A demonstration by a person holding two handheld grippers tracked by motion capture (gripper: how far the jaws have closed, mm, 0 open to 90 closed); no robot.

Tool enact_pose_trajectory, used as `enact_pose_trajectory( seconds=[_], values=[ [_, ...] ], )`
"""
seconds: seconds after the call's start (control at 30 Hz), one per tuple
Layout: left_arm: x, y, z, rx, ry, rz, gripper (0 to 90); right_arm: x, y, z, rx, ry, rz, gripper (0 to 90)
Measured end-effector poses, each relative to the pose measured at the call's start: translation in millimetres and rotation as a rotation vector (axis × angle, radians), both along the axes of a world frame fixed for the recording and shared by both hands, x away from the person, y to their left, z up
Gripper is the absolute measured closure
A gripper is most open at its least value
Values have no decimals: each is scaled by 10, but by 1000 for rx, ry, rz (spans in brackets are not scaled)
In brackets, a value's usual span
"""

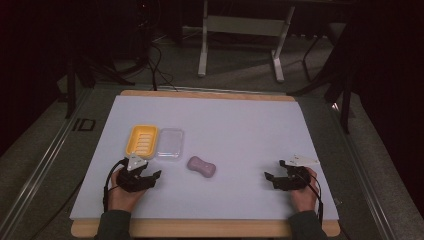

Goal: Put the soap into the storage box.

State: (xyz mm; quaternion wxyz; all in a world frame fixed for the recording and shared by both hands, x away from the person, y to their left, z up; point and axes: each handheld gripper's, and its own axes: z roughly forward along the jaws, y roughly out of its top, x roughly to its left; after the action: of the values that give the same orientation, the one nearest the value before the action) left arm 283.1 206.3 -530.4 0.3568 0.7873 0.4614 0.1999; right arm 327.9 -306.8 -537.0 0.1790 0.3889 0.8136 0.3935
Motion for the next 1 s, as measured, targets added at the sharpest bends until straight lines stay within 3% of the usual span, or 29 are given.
enact_pose_trajectory(
  seconds=[0.07,0.13,0.33,0.43,0.73,0.83,1.0],
  values=[
    [0,0,0,0,0,0,394,-4,-7,1,6,-6,-4,168],
    [6,-16,22,-12,7,-23,406,-25,-14,5,14,-25,-3,148],
    [25,-62,87,3,15,-93,442,-79,-52,18,48,-77,-20,152],
    [53,-73,109,-9,27,-130,464,-95,-47,20,42,-93,-20,152],
    [106,-111,190,-3,32,-179,464,-101,-36,19,31,-99,-18,152],
    [153,-162,265,-9,35,-217,490,-115,-24,19,20,-117,-18,185],
    [205,-231,323,11,32,-252,503,-127,-41,23,38,-125,-22,185]
  ],
)
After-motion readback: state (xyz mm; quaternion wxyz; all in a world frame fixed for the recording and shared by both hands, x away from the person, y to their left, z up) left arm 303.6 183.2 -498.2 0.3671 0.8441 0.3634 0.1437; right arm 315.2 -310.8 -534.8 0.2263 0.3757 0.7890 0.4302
